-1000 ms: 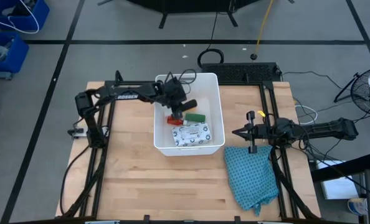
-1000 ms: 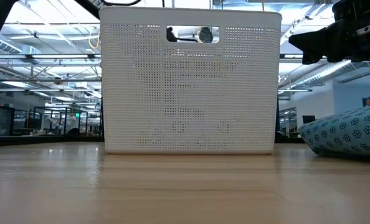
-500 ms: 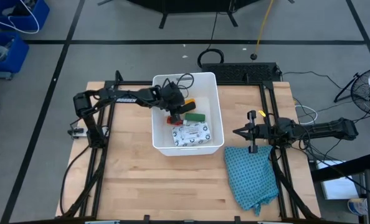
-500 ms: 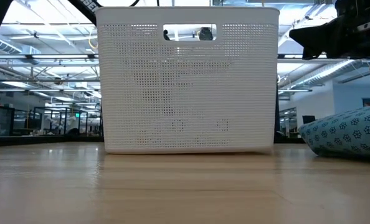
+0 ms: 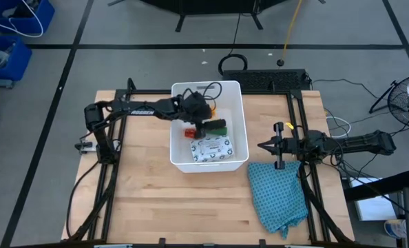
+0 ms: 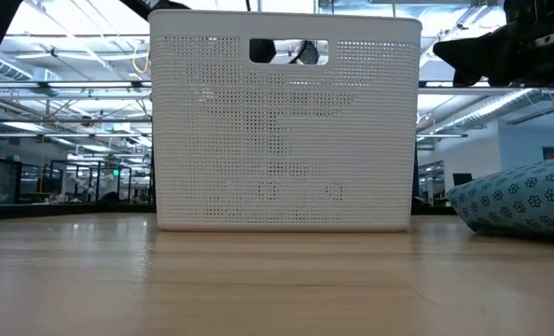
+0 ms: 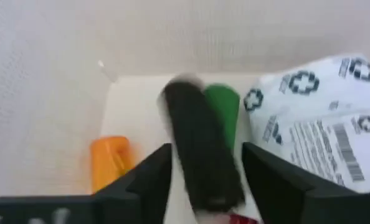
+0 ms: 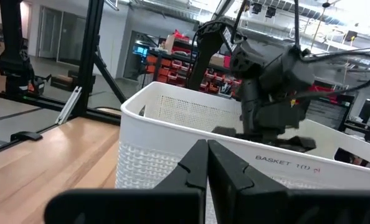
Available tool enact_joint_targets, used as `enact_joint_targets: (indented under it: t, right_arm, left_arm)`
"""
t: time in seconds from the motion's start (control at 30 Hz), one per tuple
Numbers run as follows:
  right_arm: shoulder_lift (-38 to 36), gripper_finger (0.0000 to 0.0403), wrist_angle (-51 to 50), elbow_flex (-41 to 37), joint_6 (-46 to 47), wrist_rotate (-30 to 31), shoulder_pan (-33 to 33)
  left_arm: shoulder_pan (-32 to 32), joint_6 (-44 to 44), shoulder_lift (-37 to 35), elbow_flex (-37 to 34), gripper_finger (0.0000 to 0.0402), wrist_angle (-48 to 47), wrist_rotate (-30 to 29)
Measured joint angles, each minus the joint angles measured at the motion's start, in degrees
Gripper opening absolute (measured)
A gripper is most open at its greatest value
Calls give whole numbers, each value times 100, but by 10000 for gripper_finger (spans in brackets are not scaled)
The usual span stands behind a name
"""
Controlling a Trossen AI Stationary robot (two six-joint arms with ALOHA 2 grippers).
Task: Pick & place medical supplies in basket/bin
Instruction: Put the black bandage into the white bin, then return to Home Position
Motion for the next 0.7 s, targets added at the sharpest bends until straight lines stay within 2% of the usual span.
enact_joint_targets:
  t: [0.2,0.43,0.57,0.7]
  right_arm:
    - [0,0,-29,0,72,-2,0]
    - [2,0,-72,-1,207,-2,0]
    - [2,0,-77,0,289,-2,0]
    - [-11,0,-45,0,425,-9,0]
  left_arm:
    - [-73,47,-2,667,268,-675,-221]
    - [-273,419,-264,1884,304,-2434,-366]
    - [-574,651,-962,1970,282,-2848,-232]
    - [-890,921,-1905,1700,200,-3132,-160]
